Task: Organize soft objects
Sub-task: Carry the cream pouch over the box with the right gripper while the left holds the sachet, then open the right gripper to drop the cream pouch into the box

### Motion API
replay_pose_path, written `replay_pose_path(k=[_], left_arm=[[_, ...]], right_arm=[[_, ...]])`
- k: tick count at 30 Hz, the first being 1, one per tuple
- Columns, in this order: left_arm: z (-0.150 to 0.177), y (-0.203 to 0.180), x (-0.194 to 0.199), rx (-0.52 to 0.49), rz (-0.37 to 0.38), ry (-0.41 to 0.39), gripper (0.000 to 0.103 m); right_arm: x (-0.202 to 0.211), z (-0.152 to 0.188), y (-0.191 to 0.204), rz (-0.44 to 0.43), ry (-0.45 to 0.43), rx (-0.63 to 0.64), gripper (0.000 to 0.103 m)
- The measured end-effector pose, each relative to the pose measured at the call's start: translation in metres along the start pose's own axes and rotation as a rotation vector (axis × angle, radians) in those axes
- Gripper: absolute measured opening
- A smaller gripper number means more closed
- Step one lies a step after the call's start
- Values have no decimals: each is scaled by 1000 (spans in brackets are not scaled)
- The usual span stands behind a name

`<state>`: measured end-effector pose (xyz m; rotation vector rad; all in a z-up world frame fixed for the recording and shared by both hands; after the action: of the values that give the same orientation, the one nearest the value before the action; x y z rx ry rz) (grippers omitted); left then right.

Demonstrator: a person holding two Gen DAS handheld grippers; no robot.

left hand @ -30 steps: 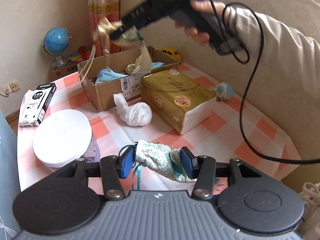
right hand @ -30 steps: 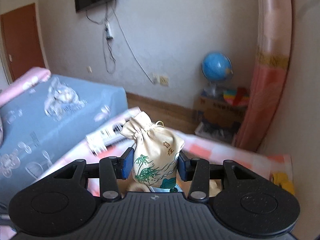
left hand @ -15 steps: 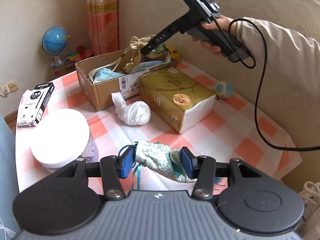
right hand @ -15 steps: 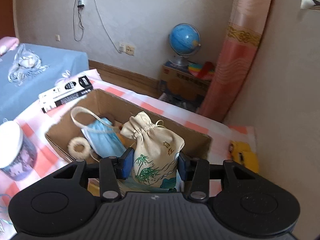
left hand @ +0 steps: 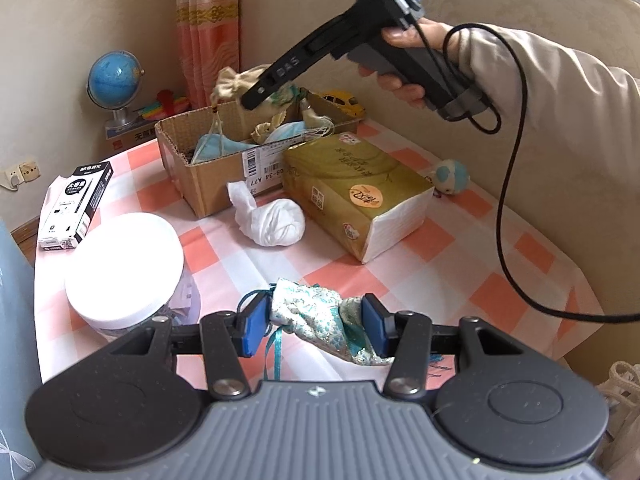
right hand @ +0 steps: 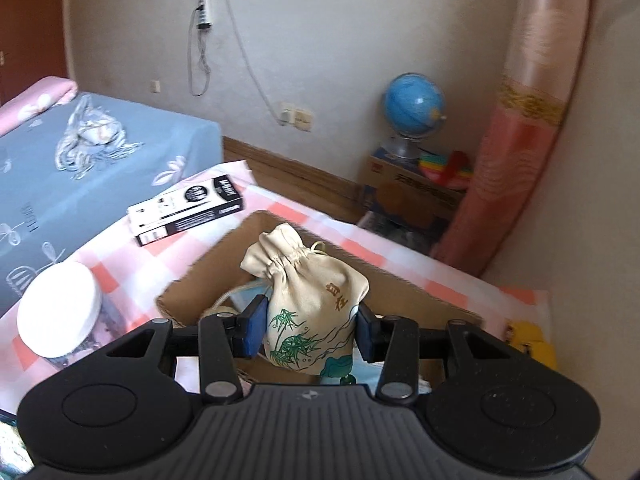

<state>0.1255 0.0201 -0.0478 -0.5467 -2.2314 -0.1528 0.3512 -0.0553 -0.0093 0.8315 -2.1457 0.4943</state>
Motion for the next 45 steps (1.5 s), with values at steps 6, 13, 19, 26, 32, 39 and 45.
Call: replay_pose_path(k=[6, 13, 19, 26, 32, 39, 45], left_arm=[[-1, 1, 0, -3, -2, 4, 49], [-8, -2, -3, -19, 16, 1, 49], [-21, -4, -4, -31, 20, -7, 49], [-41, 2, -2, -23, 13, -24, 49], [-69, 5, 2, -36, -7, -50, 49], [-111, 7, -1, -34, -37, -79, 49], [-148, 10, -14, -16, -53, -96, 49]], right_arm=[[-1, 4, -5, 14, -2, -52, 81], [27, 14, -17, 45, -23, -131, 95], [59, 39, -13, 90, -48, -212, 103], [98, 82, 4, 178, -52, -263, 103], [125, 130, 15, 230, -55, -340, 103], [131, 184, 27, 297, 35, -410, 103], [140, 205, 32, 356, 75, -403, 103]])
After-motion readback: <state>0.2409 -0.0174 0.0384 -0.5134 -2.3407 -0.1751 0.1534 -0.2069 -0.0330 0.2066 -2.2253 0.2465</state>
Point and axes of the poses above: each gripper's, at about its wrist camera, not at the fingertips, and x roughly against the way its jaws point, y to its left, z to its underside, the point moved 7 cm from there along -x, roughly the way its jaws point, and after that the axes turned 4 degrees about y, right-handed, at the moved point
